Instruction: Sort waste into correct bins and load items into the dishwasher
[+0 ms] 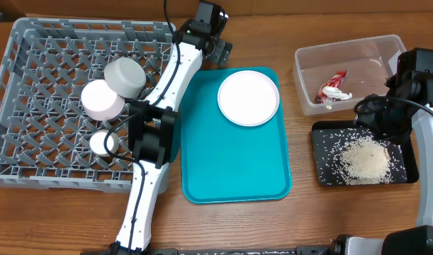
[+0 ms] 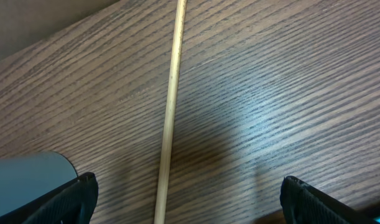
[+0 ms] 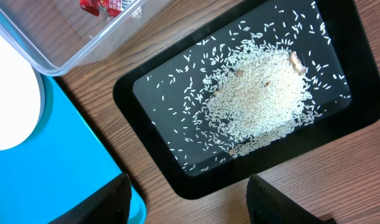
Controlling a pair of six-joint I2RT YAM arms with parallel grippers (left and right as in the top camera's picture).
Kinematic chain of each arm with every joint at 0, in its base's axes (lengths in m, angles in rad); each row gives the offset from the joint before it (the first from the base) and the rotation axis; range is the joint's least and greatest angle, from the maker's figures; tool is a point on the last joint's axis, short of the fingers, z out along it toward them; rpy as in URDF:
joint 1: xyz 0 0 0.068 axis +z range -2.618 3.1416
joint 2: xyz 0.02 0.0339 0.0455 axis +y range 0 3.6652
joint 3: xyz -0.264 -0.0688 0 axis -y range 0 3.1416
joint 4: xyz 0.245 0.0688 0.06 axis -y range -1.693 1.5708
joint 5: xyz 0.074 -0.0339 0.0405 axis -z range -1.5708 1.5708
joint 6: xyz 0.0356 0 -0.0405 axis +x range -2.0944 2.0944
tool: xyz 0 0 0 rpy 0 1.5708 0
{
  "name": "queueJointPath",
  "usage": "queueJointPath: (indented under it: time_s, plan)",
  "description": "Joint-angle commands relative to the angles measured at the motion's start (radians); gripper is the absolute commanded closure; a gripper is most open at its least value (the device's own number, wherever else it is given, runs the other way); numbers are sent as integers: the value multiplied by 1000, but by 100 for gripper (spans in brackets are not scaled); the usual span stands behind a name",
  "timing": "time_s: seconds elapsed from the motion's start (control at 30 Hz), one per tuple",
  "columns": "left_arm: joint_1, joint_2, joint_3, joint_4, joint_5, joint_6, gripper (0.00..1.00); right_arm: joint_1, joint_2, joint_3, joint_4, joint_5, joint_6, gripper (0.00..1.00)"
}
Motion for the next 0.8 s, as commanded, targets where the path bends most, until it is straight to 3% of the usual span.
queueJointPath:
  time_s: [0.0, 0.43, 0.63, 0.7, 0.77]
  plan:
    - [13, 20, 18, 19, -12, -3, 6, -2, -21, 24, 2, -1, -2, 39]
    - [24, 79, 18, 54, -1, -11, 8, -2, -21, 24, 6, -1, -2, 39]
    - [24, 99, 18, 66, 0, -11, 14, -2, -21, 24, 5, -1, -2, 39]
    - [23, 108, 18, 67, 4, -10, 20, -2, -21, 24, 6, -1, -2, 39]
    - [24, 121, 18, 52, 18, -11, 34, -2, -21, 24, 6, -1, -2, 39]
